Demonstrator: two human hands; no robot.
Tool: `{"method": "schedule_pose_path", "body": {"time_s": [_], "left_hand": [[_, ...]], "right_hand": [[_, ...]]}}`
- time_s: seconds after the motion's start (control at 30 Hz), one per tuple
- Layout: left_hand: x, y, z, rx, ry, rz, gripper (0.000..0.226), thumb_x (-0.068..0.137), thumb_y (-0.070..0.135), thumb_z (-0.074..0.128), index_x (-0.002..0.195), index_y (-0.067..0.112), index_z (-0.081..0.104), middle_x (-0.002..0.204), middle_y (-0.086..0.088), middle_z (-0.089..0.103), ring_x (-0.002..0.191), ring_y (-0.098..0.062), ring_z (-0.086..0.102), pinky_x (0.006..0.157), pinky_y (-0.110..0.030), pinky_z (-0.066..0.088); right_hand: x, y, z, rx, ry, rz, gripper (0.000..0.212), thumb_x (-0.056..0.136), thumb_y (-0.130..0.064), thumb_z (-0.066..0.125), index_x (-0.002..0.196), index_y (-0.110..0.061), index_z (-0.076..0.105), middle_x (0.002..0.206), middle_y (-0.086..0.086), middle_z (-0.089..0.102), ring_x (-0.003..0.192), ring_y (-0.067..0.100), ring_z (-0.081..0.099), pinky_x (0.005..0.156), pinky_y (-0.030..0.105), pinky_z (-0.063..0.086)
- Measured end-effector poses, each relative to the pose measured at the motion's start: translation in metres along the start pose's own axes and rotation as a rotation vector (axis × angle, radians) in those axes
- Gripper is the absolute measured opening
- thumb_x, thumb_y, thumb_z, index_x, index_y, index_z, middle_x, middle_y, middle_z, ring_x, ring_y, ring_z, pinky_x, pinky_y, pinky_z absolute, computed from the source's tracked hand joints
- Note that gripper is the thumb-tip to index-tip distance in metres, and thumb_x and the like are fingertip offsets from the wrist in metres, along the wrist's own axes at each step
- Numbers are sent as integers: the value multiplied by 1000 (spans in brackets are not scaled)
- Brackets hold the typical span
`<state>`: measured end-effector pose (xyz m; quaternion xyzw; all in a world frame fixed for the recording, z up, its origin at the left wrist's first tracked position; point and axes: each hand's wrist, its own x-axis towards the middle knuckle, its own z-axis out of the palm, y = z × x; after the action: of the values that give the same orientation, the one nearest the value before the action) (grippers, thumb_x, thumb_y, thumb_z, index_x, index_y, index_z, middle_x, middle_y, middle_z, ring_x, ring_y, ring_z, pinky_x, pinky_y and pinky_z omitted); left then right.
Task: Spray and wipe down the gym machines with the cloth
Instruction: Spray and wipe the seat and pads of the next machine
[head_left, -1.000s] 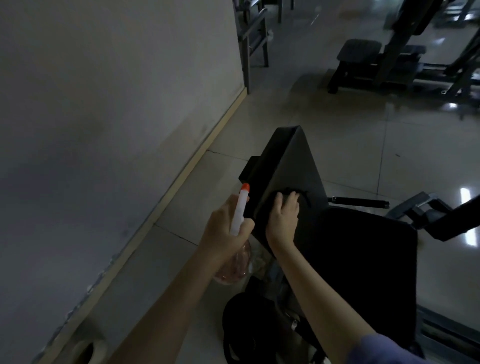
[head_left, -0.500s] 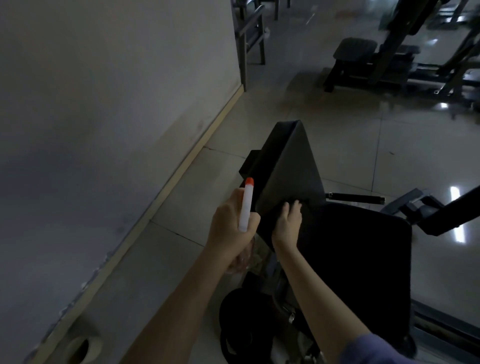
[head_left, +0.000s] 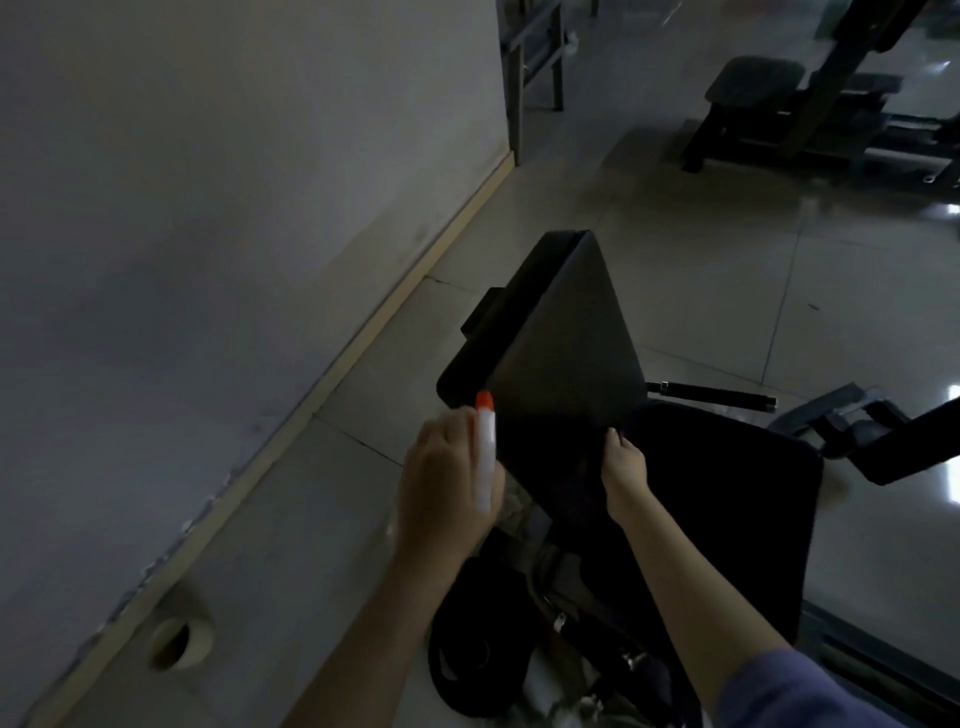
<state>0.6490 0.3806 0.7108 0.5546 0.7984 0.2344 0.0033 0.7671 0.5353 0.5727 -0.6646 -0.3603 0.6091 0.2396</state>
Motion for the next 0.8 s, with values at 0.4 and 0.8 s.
{"method": "schedule_pose_path", "body": {"time_s": [0.4,0.8], "left_hand": [[-35,32,70,-198,-374,-351,38,86,17,51,116,-7,53,67,2,48,55,-8,44,50,-16,34],[12,58,73,-391,-442,-466,20,93,15,47,108,6,56,72,2,51,59,-7,48,51,-16,38]], "right_hand": [[12,-8,-44,136,-129,76,41,97,-36,46,125,-8,57,122,10,61,111,29,58,96,40,47],[25,-21,-55,129,-167,65,41,98,-37,45,121,-7,61,115,12,64,105,29,61,93,42,49]]}}
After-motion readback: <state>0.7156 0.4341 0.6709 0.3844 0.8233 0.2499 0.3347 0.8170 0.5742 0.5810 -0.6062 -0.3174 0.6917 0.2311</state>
